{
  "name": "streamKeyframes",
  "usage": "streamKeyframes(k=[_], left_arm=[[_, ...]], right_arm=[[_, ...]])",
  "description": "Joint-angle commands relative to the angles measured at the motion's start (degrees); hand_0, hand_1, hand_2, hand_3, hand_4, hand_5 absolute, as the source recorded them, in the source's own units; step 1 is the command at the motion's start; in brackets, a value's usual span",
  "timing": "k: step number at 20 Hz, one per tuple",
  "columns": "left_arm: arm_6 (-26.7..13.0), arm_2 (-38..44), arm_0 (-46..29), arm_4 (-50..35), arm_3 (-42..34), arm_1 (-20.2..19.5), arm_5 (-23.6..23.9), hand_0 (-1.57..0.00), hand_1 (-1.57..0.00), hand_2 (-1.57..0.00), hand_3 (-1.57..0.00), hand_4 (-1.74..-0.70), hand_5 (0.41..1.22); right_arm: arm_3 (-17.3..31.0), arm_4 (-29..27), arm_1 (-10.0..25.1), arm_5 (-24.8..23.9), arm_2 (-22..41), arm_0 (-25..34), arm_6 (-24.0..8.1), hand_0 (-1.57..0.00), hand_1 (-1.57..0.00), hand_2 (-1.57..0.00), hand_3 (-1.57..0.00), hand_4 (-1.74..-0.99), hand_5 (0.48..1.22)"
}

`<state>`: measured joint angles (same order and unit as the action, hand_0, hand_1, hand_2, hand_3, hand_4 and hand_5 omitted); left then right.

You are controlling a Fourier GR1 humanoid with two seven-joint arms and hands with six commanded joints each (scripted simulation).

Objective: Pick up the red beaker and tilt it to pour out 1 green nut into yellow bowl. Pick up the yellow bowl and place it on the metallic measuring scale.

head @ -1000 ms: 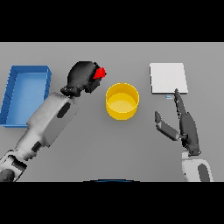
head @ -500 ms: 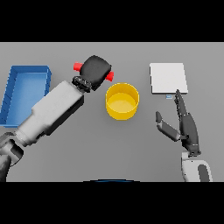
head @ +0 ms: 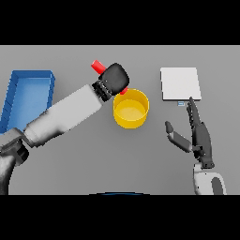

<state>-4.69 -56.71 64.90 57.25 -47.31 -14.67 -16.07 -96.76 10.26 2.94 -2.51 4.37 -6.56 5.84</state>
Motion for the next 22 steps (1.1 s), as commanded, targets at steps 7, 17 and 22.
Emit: streamKeyframes(k=[7, 17, 22], left_arm=[[3.66, -7.25, 5.92, 4.43, 4.04, 0.80, -0.02, -1.57, -1.57, -1.57, -1.56, -1.74, 1.221], [8.80, -16.92, 12.28, 8.57, 9.13, 3.36, -0.42, -1.57, -1.57, -1.57, -1.57, -1.73, 1.221], [11.63, -16.21, 18.20, 6.82, 9.81, 0.84, 0.30, -1.57, -1.57, -1.57, -1.57, -1.73, 1.221]], right_arm=[[0.19, 2.14, -0.40, -1.55, 0.57, 0.22, -1.28, 0.00, 0.00, 0.00, 0.00, -1.270, 0.588], [0.44, 3.70, 0.24, -2.61, 0.45, 0.17, -0.10, 0.00, 0.00, 0.00, 0.00, -1.209, 0.593], [0.66, 4.47, -0.03, -2.91, 0.94, 0.32, -0.19, 0.00, 0.00, 0.00, 0.00, -1.209, 0.592]])
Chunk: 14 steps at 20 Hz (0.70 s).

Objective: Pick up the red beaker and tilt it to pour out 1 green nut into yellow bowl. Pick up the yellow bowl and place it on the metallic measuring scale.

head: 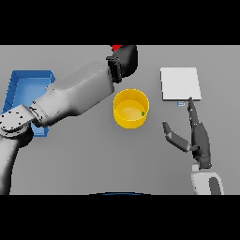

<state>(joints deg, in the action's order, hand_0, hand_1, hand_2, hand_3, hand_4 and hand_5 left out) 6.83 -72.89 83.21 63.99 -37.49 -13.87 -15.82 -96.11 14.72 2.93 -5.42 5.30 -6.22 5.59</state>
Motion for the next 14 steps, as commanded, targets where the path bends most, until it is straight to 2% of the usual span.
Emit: streamKeyframes(k=[1, 2, 3, 4, 6, 9, 10, 11, 13, 14], left_arm=[[-0.24, 0.90, 1.43, -0.46, 1.47, -0.32, 1.37, -1.57, -1.57, -1.57, -1.49, -1.73, 1.221], [-0.81, 1.81, 3.23, -0.94, 3.33, -0.77, 1.94, -1.57, -1.57, -1.40, -1.51, -1.68, 1.221], [-0.54, 3.01, 4.92, -2.00, 3.85, -1.58, 2.72, -1.57, -1.57, -1.43, -1.27, -1.69, 1.221], [0.20, 4.39, 6.64, -3.36, 4.74, -2.66, 3.12, -1.57, -1.57, -1.46, -1.04, -1.70, 1.221], [0.59, 7.20, 10.16, -5.97, 8.46, -4.22, 3.90, -1.57, -1.57, -1.50, -1.23, -1.70, 1.221], [-2.66, 13.36, 12.18, -12.34, 14.03, -5.72, 3.17, -1.57, -1.57, -1.53, -1.40, -1.72, 1.221], [-4.38, 16.47, 12.16, -15.55, 16.32, -7.01, 3.46, -1.57, -1.57, -1.54, -1.38, -1.72, 1.221], [-6.27, 19.84, 11.69, -19.12, 18.05, -8.20, 4.46, -1.57, -1.57, -1.55, -1.38, -1.73, 1.221], [-10.85, 25.62, 10.05, -25.82, 21.70, -10.12, 6.61, -1.57, -1.57, -1.56, -1.36, -1.73, 1.221], [-10.70, 28.29, 9.01, -29.28, 22.49, -11.67, 8.32, -1.57, -1.57, -1.56, -1.37, -1.73, 1.221]], right_arm=[[-0.19, 0.15, 0.06, 0.04, 0.17, -0.19, 0.83, 0.00, 0.00, 0.00, 0.00, -1.203, 0.592], [-0.37, 0.22, 0.14, -0.19, 0.01, 0.15, 0.61, 0.00, 0.00, 0.00, 0.00, -1.201, 0.592], [-0.07, 0.31, 0.13, -0.23, -0.02, 1.03, -0.57, 0.00, 0.00, 0.00, 0.00, -1.190, 0.594], [0.09, -0.52, -0.17, -0.05, -0.26, 1.09, -0.27, 0.00, 0.00, 0.00, 0.00, -1.186, 0.596], [0.35, -1.20, -0.57, 0.31, -0.20, 0.98, 0.39, 0.00, 0.00, 0.00, 0.00, -1.181, 0.593], [1.01, -3.68, -0.18, 1.91, -1.08, 1.83, 0.52, 0.00, 0.00, 0.00, 0.00, -1.193, 0.597], [0.84, -3.49, -0.22, 1.86, -0.88, 1.25, 1.32, 0.00, 0.00, 0.00, 0.00, -1.200, 0.596], [1.05, -3.71, -0.23, 2.01, -0.94, 1.78, 0.30, 0.00, 0.00, 0.00, 0.00, -1.199, 0.594], [2.00, -3.73, -0.22, 2.23, -0.88, 2.28, 0.76, 0.00, 0.00, 0.00, 0.00, -1.222, 0.592], [2.21, -4.20, -0.10, 2.49, -1.12, 2.11, 1.29, 0.00, 0.00, 0.00, 0.00, -1.224, 0.592]])
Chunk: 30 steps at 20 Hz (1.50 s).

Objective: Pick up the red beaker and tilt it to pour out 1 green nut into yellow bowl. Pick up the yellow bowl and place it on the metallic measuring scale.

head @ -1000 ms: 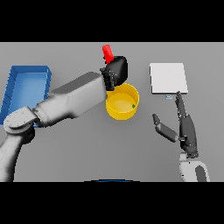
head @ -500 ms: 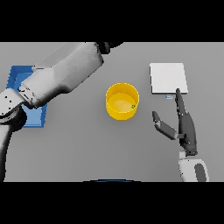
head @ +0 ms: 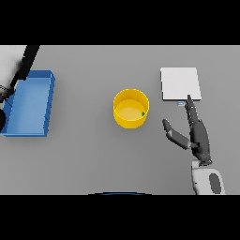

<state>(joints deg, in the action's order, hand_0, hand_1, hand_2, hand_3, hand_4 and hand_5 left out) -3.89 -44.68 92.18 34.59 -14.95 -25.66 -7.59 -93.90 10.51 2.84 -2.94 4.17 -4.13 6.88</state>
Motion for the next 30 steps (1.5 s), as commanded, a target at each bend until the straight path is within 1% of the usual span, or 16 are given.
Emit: streamKeyframes(k=[1, 5, 6, 8, 10, 15, 16, 19, 21, 23, 25, 26, 27, 28, 29, 30], left_arm=[[0.39, 2.36, -1.08, -3.02, 0.60, -1.31, 1.64, -1.57, -1.57, -1.56, -1.38, -1.73, 1.221], [-0.14, 9.40, -7.81, -14.45, -0.15, -6.84, 7.34, -1.57, -1.57, -1.57, -1.43, -1.74, 1.221], [-2.88, 10.36, -10.11, -16.64, -1.23, -7.84, 9.20, -1.57, -1.57, -1.57, -1.41, -1.74, 1.221], [-6.33, 13.01, -15.21, -21.71, -4.79, -10.12, 13.75, -1.57, -1.57, -1.57, -1.43, -1.74, 1.221], [-9.59, 14.45, -21.22, -25.93, -10.81, -12.38, 17.17, -1.57, -1.57, -1.57, -1.45, -1.74, 1.221], [-22.32, 14.64, -38.98, -33.49, -31.30, -17.38, 26.56, -1.57, -1.57, -1.57, -1.45, -1.74, 1.221], [-23.15, 14.52, -42.35, -34.48, -35.12, -18.82, 28.06, -1.57, -1.57, -1.57, -1.45, -1.74, 1.221], [-26.42, 13.40, -50.16, -36.77, -43.10, -20.27, 32.47, -1.57, -1.57, -1.57, -1.45, -1.74, 1.221], [-29.20, 12.65, -52.31, -37.80, -45.22, -20.22, 34.44, -1.57, -1.57, -1.57, -1.47, -1.74, 1.221], [-29.10, 11.90, -54.49, -38.44, -46.47, -19.93, 36.63, -1.57, -1.57, -1.57, -1.51, -1.74, 1.221], [-29.63, 11.20, -56.21, -39.12, -48.53, -21.00, 37.58, -1.57, -1.57, -1.57, -1.53, -1.74, 1.166], [-30.51, 10.37, -56.27, -39.20, -48.90, -20.73, 38.20, -1.57, -1.57, -1.57, -1.54, -1.74, 1.117], [-30.88, 9.71, -56.72, -39.30, -49.14, -20.98, 38.84, -1.57, -1.57, -1.57, -1.55, -1.74, 1.039], [-31.03, 8.60, -56.58, -39.88, -48.17, -21.38, 38.64, -1.57, -1.57, -1.57, -1.55, -1.74, 0.967], [-30.98, 7.75, -56.28, -40.29, -48.35, -22.00, 37.83, -1.57, -1.57, -1.57, -1.55, -1.67, 0.908], [-30.99, 6.88, -57.17, -41.17, -49.66, -23.02, 36.24, -1.57, -1.57, -1.57, -1.50, -1.53, 0.865]], right_arm=[[0.06, 0.33, 0.21, -0.25, -0.06, 0.25, 0.46, 0.00, 0.00, 0.00, 0.00, -1.222, 0.590], [0.33, 0.69, 0.69, 0.44, 0.51, -0.33, 2.44, 0.00, 0.00, 0.00, 0.00, -1.226, 0.587], [0.14, 1.00, 1.18, 0.40, 0.44, -0.05, 2.29, 0.00, 0.00, 0.00, 0.00, -1.223, 0.591], [0.79, 0.68, 1.42, 0.72, 0.26, 0.41, 1.77, 0.00, 0.00, 0.00, 0.00, -1.217, 0.599], [0.62, 1.88, 1.50, 0.25, 0.79, 0.31, 1.37, 0.00, 0.00, 0.00, 0.00, -1.212, 0.610], [0.23, 2.05, 2.89, 1.19, 0.84, 0.55, 1.18, 0.00, 0.00, 0.00, 0.00, -1.206, 0.653], [0.14, 2.60, 2.51, 0.99, 1.36, 0.37, 0.97, 0.00, 0.00, 0.00, 0.00, -1.206, 0.657], [-0.02, 2.96, 2.36, 0.81, 1.59, -0.03, 0.58, 0.00, 0.00, 0.00, 0.00, -1.217, 0.664], [0.05, 2.82, 2.63, 0.83, 1.32, -0.17, 0.94, 0.00, 0.00, 0.00, 0.00, -1.214, 0.664], [0.37, 2.22, 2.47, 0.78, 0.94, 0.56, 1.06, 0.00, 0.00, 0.00, 0.00, -1.217, 0.666], [-0.09, 2.88, 2.20, 0.74, 1.66, -0.87, 2.11, 0.00, 0.00, 0.00, 0.00, -1.214, 0.666], [-0.34, 3.36, 2.24, 0.40, 1.73, -0.31, 1.21, 0.00, 0.00, 0.00, 0.00, -1.207, 0.665], [-0.24, 3.10, 2.72, 0.32, 1.14, 0.01, 0.73, 0.00, 0.00, 0.00, 0.00, -1.203, 0.663], [-0.81, 2.76, 2.53, 0.81, 1.52, -0.72, 1.68, 0.00, 0.00, 0.00, 0.00, -1.205, 0.664], [-0.33, 2.93, 2.70, 0.96, 1.60, -0.92, 2.54, 0.00, 0.00, 0.00, 0.00, -1.202, 0.667], [-1.02, 2.77, 2.85, 0.84, 1.38, -1.23, 2.08, 0.00, 0.00, 0.00, 0.00, -1.197, 0.664]])
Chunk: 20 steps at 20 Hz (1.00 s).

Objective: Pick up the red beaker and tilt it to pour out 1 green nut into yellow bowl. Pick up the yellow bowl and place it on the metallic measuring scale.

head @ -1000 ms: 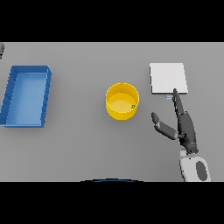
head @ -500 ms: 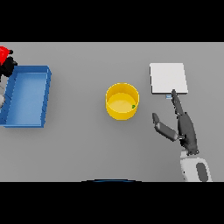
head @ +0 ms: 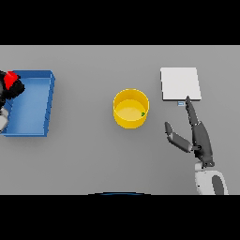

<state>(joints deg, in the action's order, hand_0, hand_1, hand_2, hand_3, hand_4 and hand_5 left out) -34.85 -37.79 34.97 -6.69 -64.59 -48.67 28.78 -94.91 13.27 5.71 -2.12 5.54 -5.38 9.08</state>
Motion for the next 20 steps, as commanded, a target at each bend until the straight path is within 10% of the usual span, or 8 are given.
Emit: streamKeyframes(k=[1, 4, 8, 20], left_arm=[[-0.05, -0.37, 0.23, -0.92, -0.70, -0.55, -2.41, -1.56, -1.45, -1.43, -1.36, -1.37, 0.830], [-0.06, -0.57, -0.72, -5.13, -4.00, -3.19, -9.55, -0.93, -0.76, -0.77, -0.72, -1.03, 0.758], [0.46, -1.38, -0.51, -7.41, -5.30, -3.87, -13.76, -0.38, -0.31, -0.31, -0.30, -0.85, 0.698], [5.79, 0.92, 0.11, -8.20, -3.40, -2.24, -11.22, -0.03, -0.02, -0.02, -0.02, -0.78, 0.685]], right_arm=[[-0.26, -0.15, -0.08, -0.01, -0.03, -0.06, -0.45, 0.00, 0.00, 0.00, 0.00, -1.192, 0.663], [0.18, 0.11, -0.17, -0.04, 0.18, -0.48, 0.31, 0.00, 0.00, 0.00, 0.00, -1.185, 0.665], [-0.34, 0.44, -0.46, -0.20, 0.54, -0.62, -0.41, 0.00, 0.00, 0.00, 0.00, -1.187, 0.667], [-0.56, 5.01, 3.32, 3.00, 3.65, 3.04, -1.52, 0.00, 0.00, 0.00, 0.00, -1.180, 0.708]])
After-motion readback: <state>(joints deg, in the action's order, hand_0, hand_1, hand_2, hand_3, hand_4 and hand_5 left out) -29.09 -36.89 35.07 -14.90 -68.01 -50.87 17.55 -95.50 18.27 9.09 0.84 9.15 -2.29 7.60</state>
